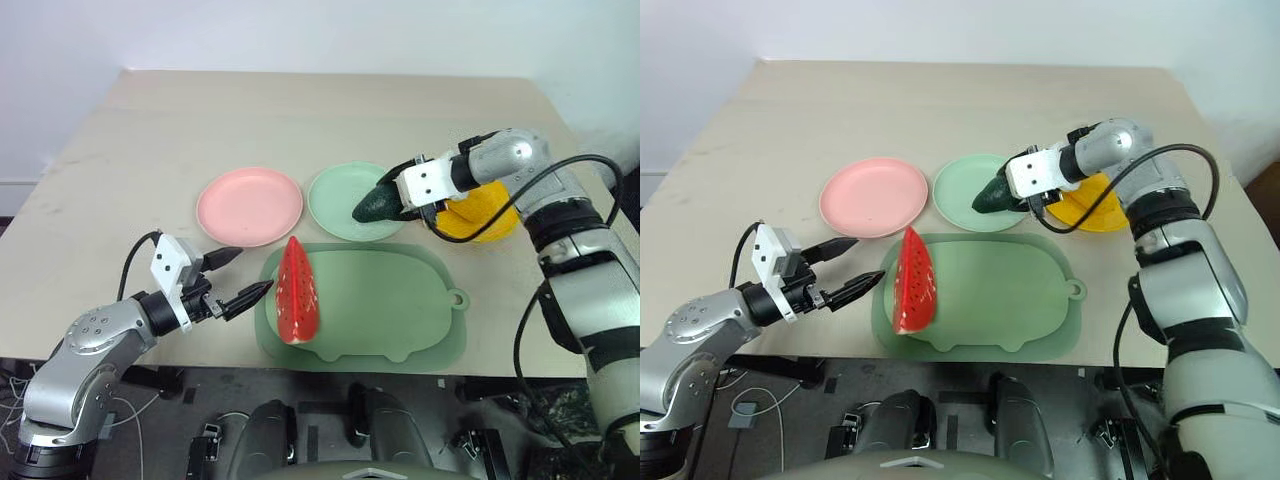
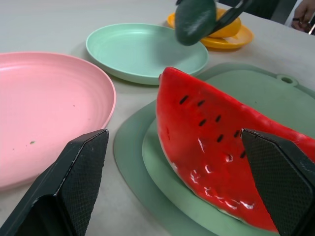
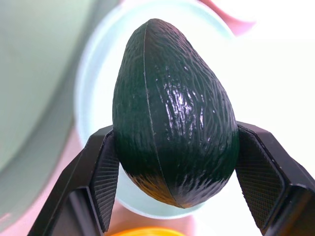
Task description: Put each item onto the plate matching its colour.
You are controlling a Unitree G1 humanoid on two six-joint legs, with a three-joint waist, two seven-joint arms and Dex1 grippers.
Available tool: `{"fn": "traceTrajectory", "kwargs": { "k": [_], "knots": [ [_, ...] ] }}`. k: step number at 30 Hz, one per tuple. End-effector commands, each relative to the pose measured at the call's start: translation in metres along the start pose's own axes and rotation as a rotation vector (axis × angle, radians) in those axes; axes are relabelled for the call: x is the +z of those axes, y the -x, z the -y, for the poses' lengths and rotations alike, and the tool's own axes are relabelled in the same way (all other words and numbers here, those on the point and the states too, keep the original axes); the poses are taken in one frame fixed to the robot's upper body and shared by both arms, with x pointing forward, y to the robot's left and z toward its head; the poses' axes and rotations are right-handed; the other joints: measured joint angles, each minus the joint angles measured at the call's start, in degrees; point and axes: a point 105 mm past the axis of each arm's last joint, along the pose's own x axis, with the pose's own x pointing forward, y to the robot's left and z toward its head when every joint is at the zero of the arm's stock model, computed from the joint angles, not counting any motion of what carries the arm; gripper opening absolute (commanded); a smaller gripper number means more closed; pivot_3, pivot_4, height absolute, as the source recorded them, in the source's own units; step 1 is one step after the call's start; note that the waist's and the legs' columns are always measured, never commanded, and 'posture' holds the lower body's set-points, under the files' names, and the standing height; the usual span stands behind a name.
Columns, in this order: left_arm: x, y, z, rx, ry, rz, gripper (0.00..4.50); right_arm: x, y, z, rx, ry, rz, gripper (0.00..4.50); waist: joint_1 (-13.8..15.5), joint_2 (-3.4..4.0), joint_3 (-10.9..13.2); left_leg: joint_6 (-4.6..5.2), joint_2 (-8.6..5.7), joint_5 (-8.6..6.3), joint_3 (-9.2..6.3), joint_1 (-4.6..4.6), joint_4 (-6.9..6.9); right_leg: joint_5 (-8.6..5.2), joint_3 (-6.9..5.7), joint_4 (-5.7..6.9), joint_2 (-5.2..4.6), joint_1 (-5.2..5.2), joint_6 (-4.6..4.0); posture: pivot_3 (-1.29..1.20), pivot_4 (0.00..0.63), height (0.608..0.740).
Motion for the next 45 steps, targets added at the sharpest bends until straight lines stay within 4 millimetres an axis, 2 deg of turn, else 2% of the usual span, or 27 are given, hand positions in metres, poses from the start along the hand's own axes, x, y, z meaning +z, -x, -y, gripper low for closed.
{"fn": "traceTrajectory", "kwargs": {
  "k": [1,4,8,12,17,24,30,33,39,45],
  "knots": [
    [0.014,-0.005,0.002,0.006,-0.044,0.010,4.50,-0.002,-0.009,0.009,-0.065,-0.019,-0.034,3.73,0.0,0.00,0.0,0.00,0.00,0.00,0.00,-0.02,0.00,0.00,0.00,0.00,0.00,-0.01,0.00,0.00,0.150,0.740],
    [0.022,-0.011,0.002,0.021,-0.036,0.001,4.50,-0.003,-0.013,0.012,-0.110,-0.015,-0.039,4.47,0.0,0.02,0.0,-0.03,0.00,0.02,-0.02,-0.03,0.00,0.01,0.00,0.03,-0.02,-0.02,0.01,0.00,0.150,0.740],
    [0.037,-0.020,0.008,0.050,-0.013,-0.020,4.50,-0.003,-0.010,0.022,-0.219,0.045,-0.043,4.47,0.0,0.02,0.0,-0.04,0.01,0.02,-0.08,-0.08,0.00,0.01,0.01,0.04,-0.07,-0.04,0.02,0.00,0.150,0.740],
    [0.051,-0.034,0.028,0.015,0.009,-0.090,4.50,-0.001,-0.002,0.029,-0.283,0.055,-0.026,4.47,0.0,0.02,0.0,-0.08,0.00,0.05,-0.11,-0.06,0.00,0.02,0.02,0.05,-0.06,-0.03,0.03,0.00,0.150,0.740],
    [0.064,-0.049,0.039,0.008,0.043,-0.147,4.50,0.003,0.002,0.033,-0.337,0.056,0.010,4.47,0.0,-0.01,0.0,-0.13,-0.02,0.07,-0.21,0.05,0.02,0.02,0.04,0.05,-0.07,0.13,0.04,0.00,0.150,0.740],
    [0.050,-0.057,0.029,0.162,-0.019,-0.347,4.50,0.004,0.008,0.036,-0.384,0.035,0.042,4.47,-0.2,-0.02,0.0,-0.22,-0.03,0.12,-0.22,0.05,-0.01,0.02,0.04,0.05,0.00,0.13,0.04,0.00,0.150,0.740],
    [0.054,-0.071,0.043,0.154,0.007,-0.299,4.50,-0.001,0.006,0.029,-0.381,0.020,0.033,4.47,0.1,-0.03,0.0,-0.27,-0.03,0.15,-0.23,0.07,-0.01,0.02,0.07,0.04,-0.08,0.15,0.04,0.00,0.150,0.740],
    [0.044,-0.073,0.048,0.157,0.050,-0.321,4.50,0.003,0.005,0.031,-0.396,0.015,0.051,4.47,0.0,-0.03,0.0,-0.28,-0.04,0.15,-0.23,0.08,-0.01,0.02,0.07,0.05,-0.08,0.15,0.04,0.00,0.150,0.740],
    [0.015,-0.064,0.037,0.236,0.115,-0.428,4.50,0.006,0.012,0.036,-0.429,0.005,0.076,4.47,-0.2,-0.03,0.0,-0.35,-0.03,0.19,-0.21,0.15,-0.06,0.02,0.10,0.06,0.00,0.15,0.03,0.00,0.150,0.740],
    [0.010,-0.065,0.039,0.236,0.134,-0.448,4.50,0.010,0.021,0.028,-0.439,-0.031,0.152,4.47,0.2,-0.03,0.0,-0.35,-0.06,0.19,-0.24,0.16,-0.03,0.02,0.08,0.05,-0.06,0.23,0.04,0.00,0.150,0.740]
  ]
}}
